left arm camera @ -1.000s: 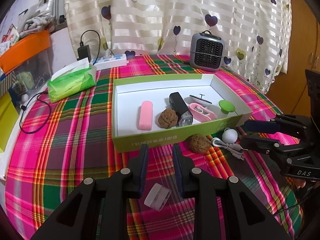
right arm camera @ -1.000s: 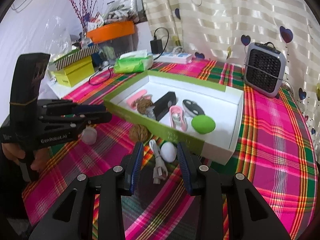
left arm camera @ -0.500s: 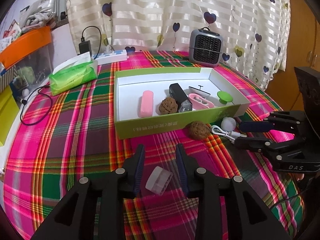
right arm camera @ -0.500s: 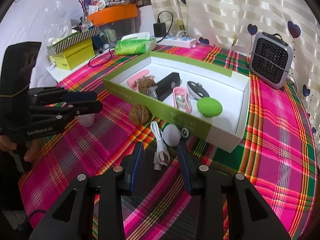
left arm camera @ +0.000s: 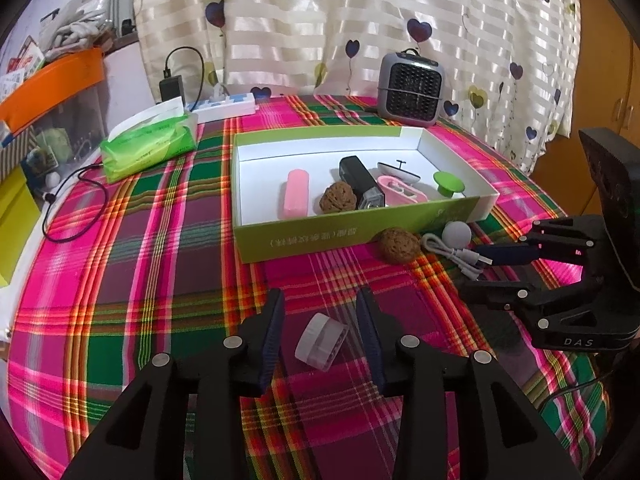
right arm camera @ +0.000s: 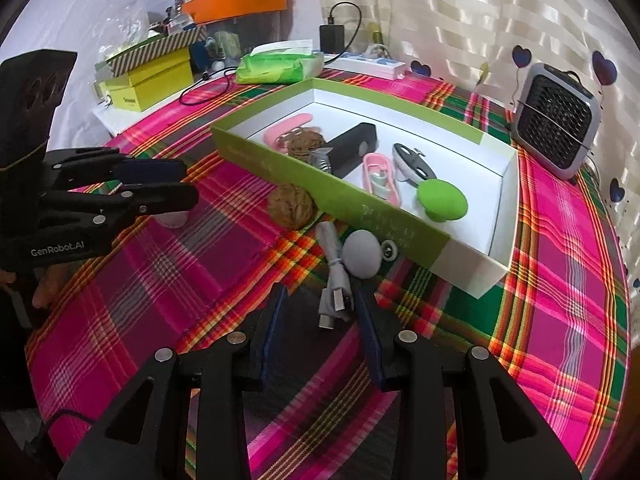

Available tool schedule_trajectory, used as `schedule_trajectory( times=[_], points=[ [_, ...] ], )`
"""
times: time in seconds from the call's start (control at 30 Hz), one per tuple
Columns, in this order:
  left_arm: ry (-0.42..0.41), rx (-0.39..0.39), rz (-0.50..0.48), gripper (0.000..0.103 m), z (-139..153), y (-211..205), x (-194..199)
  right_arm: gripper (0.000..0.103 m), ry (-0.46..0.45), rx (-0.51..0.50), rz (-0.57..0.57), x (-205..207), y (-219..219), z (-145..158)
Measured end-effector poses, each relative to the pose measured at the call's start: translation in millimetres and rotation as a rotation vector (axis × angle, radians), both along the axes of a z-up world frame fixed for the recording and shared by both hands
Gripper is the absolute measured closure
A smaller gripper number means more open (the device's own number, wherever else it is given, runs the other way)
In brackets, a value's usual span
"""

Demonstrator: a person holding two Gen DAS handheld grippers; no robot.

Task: Organize objects
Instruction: 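Move left tool back to small white cylinder while right tool withdraws from box, then close left gripper on small white cylinder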

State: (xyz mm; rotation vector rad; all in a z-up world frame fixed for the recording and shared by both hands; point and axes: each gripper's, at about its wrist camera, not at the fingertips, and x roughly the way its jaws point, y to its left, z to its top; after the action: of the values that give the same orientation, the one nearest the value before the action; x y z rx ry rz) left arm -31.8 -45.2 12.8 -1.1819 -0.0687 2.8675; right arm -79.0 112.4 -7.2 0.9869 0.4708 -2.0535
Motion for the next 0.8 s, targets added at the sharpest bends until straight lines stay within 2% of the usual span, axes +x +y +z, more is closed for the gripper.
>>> schedule_trajectory(
  times=[0.37, 0.57, 0.67, 0.8],
  points=[
    [-0.048, 0.002, 0.006, 0.067, -6.9, -3.5, 0.8, 0.068, -0.003, -0.002, 0.004, 0.2, -0.3, -0.5],
    [-0.081, 0.028, 0.026, 0.068, -12.0, -9.7, -3.5, 0.068, 0.002, 0.001, 0.005, 0.7, -1.3, -0.3],
    [-0.082, 0.020, 0.018, 0.068, -12.0, -7.0, -3.2, 0.072, 0.008, 0.006, 0.010, 1.8, -3.4, 0.1],
    [-0.084, 0.006, 0.015, 0.068, -12.1, -4.1, -3.3, 0.072, 0.004, 0.003, 0.008, 0.8, -3.2, 0.6]
  ],
)
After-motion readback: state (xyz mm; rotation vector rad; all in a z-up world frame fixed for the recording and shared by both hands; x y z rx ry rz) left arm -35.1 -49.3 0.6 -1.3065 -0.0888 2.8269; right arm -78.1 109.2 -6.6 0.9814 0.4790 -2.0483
